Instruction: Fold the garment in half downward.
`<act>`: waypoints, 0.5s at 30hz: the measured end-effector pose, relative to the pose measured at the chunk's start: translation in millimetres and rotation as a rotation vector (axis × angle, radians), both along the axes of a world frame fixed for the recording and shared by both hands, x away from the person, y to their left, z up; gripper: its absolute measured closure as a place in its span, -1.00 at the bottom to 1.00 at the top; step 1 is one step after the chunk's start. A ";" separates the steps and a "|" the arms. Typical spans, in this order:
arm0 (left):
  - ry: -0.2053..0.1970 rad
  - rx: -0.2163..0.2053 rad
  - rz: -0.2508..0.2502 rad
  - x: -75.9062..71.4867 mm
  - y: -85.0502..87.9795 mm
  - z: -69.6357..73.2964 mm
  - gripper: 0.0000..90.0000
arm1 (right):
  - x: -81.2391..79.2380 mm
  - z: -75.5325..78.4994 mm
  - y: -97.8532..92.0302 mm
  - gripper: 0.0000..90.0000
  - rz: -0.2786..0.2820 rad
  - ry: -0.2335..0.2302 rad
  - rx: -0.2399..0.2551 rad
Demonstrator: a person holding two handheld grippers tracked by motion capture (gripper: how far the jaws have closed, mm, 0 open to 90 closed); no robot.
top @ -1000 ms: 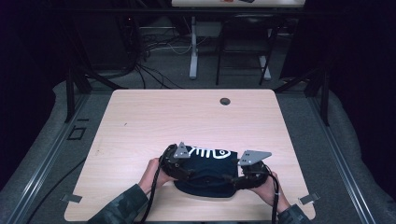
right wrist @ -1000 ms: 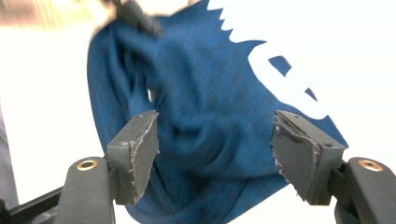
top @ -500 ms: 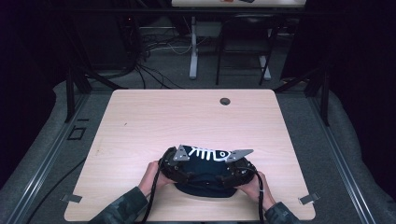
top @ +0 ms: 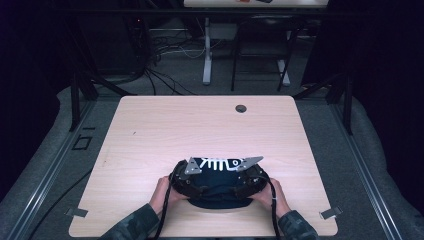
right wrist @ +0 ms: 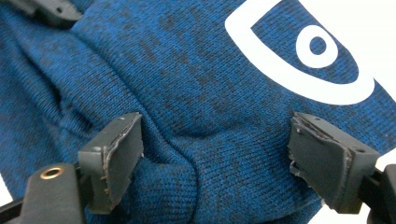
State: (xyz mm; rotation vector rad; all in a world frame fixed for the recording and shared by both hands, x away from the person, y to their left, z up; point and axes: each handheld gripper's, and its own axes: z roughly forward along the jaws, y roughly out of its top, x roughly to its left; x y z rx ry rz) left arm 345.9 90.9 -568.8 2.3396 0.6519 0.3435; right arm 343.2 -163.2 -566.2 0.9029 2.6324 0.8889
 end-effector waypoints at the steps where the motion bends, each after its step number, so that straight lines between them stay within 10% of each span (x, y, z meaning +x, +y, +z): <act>1: -0.014 0.006 0.011 3.2 1.0 -0.1 -0.61 | 5.8 0.6 2.6 -0.62 0.005 -0.001 -0.018; 15: 0.039 -0.005 0.046 25.9 7.6 0.2 -0.66 | 24.7 -0.1 7.9 -0.67 -0.012 -0.012 -0.006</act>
